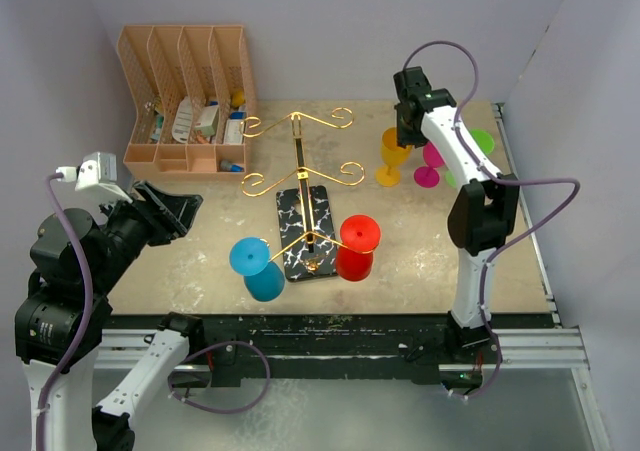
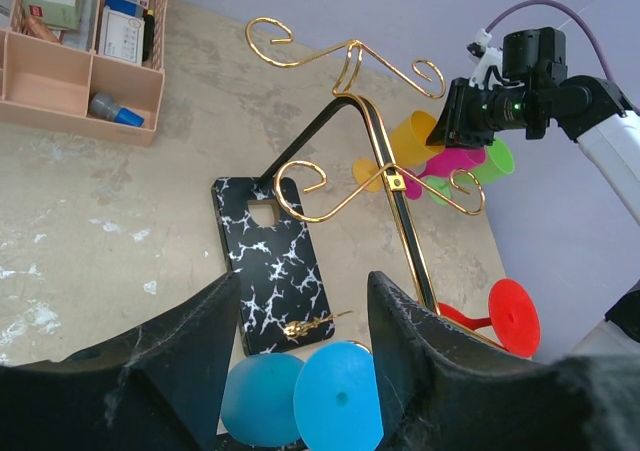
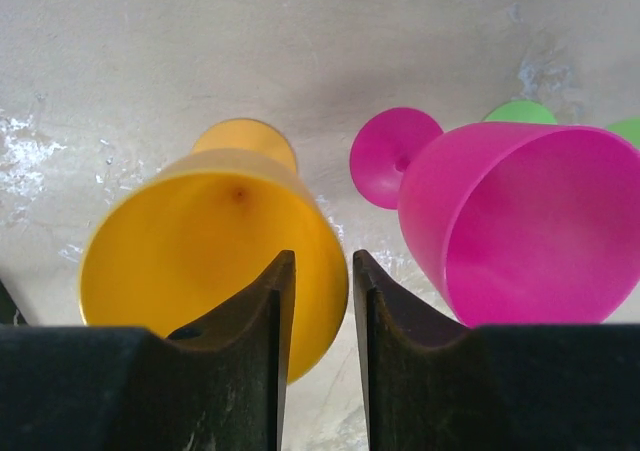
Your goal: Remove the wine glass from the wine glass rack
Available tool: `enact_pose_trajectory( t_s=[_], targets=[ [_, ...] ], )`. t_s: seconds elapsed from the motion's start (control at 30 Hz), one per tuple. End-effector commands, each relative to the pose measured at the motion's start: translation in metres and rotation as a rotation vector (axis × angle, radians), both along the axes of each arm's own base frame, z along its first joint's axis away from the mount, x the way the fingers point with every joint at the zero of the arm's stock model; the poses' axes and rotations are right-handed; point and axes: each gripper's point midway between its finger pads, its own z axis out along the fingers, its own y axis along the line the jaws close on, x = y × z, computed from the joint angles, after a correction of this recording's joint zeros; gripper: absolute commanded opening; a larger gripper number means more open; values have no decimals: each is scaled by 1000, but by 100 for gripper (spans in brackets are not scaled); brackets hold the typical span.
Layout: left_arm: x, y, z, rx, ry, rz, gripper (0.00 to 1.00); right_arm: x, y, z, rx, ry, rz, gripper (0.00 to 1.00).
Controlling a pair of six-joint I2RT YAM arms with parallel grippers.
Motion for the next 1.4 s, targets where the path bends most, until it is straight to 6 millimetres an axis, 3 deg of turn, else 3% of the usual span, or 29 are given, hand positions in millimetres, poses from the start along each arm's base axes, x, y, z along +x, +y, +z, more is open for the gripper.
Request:
enact_pose_trajectory(
  t_s=[0.0,0.2,0.37,0.43,0.53,0.6,0.73,0.9,1.07,1.37],
  targets=[
    [5,0,5,2,-24,5,57,3,-11,34,-10,-102,-53,34],
    [4,0,5,-1,-23,4,57,-4,-15,77,11,-200,-66,34],
    [5,-2,4,-11,-22,-1,58,-23,-17,148,55,-342,-44,34],
    [5,-3,5,-15,-24,-7,58,-41,2,172,166,-367,45,35],
    [5,-3,6,-15,-30,-6,58,-84,50,193,435,-361,236,37],
    [6,-2,7,-9,-34,-3,58,-124,74,210,583,-360,366,39],
    [6,-2,8,-3,-34,-5,58,-190,103,210,773,-273,559,42],
    [5,-4,5,-6,-27,-15,58,-246,121,197,906,-179,672,43],
    [2,-1,2,-5,-19,-6,58,-276,127,182,930,-117,708,43],
    [1,0,-4,8,1,-2,58,-310,136,161,957,-23,736,39]
  ],
)
